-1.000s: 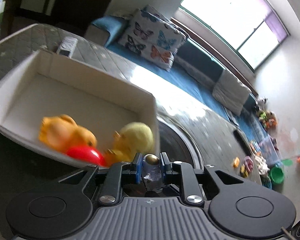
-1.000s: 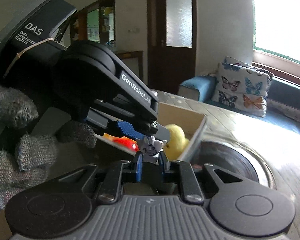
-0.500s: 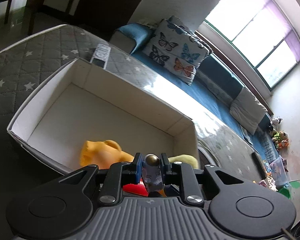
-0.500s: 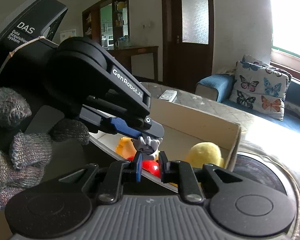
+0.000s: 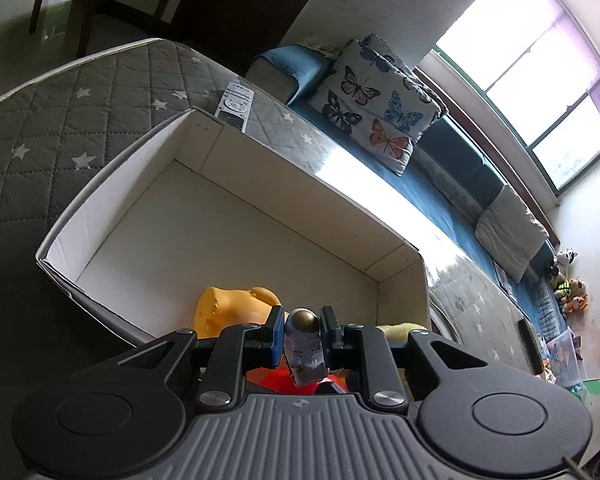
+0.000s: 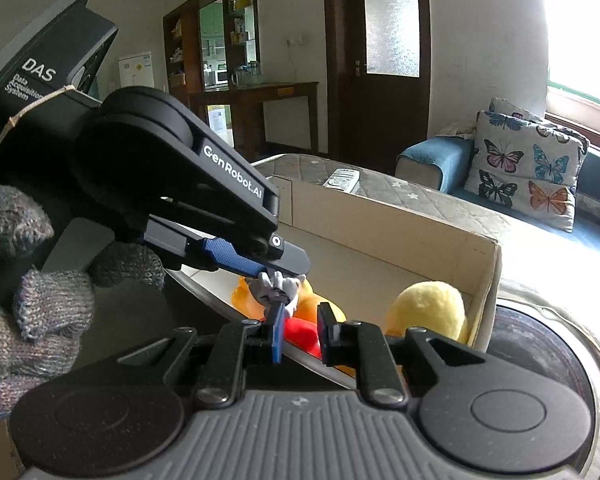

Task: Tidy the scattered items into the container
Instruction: 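Lift the astronaut with both grippers and carry it over the box, then lower the astronaut into the box and open both grippers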

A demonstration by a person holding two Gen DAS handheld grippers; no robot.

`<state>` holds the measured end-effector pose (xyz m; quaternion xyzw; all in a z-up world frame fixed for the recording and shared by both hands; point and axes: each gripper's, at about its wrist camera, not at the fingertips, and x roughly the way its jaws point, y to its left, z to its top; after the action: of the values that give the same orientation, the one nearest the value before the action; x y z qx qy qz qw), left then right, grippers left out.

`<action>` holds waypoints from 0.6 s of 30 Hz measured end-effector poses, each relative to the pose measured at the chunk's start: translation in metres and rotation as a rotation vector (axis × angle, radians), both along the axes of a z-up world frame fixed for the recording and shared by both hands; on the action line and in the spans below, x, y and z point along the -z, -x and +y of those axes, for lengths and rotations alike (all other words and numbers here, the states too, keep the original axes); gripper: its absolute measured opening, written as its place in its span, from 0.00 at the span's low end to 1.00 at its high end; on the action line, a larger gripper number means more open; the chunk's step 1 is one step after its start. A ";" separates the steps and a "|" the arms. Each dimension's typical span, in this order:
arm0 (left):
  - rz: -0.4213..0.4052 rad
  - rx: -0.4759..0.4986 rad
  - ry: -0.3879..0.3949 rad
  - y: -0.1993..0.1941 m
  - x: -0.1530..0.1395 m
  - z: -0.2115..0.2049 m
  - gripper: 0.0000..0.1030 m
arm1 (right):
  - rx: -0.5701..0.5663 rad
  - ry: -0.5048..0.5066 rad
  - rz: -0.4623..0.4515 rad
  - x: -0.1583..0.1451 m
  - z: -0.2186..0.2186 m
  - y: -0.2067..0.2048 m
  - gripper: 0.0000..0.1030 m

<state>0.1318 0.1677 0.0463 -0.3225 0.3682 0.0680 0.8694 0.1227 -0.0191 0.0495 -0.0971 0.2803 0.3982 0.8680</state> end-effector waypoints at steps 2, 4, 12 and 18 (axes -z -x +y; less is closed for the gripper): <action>0.001 -0.006 0.002 -0.002 0.001 0.001 0.20 | 0.000 0.002 0.000 0.000 0.000 0.000 0.16; 0.002 -0.007 -0.002 -0.003 0.001 0.001 0.20 | 0.000 0.005 -0.002 0.000 0.000 0.000 0.16; 0.019 -0.001 -0.032 -0.007 0.004 0.001 0.21 | 0.006 0.007 -0.005 -0.002 -0.003 0.002 0.17; 0.023 0.007 -0.040 -0.006 0.005 0.000 0.21 | 0.007 0.006 -0.006 -0.003 -0.006 0.004 0.18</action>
<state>0.1379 0.1678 0.0418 -0.3031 0.3778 0.0760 0.8716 0.1187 -0.0255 0.0523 -0.1002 0.2793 0.3942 0.8698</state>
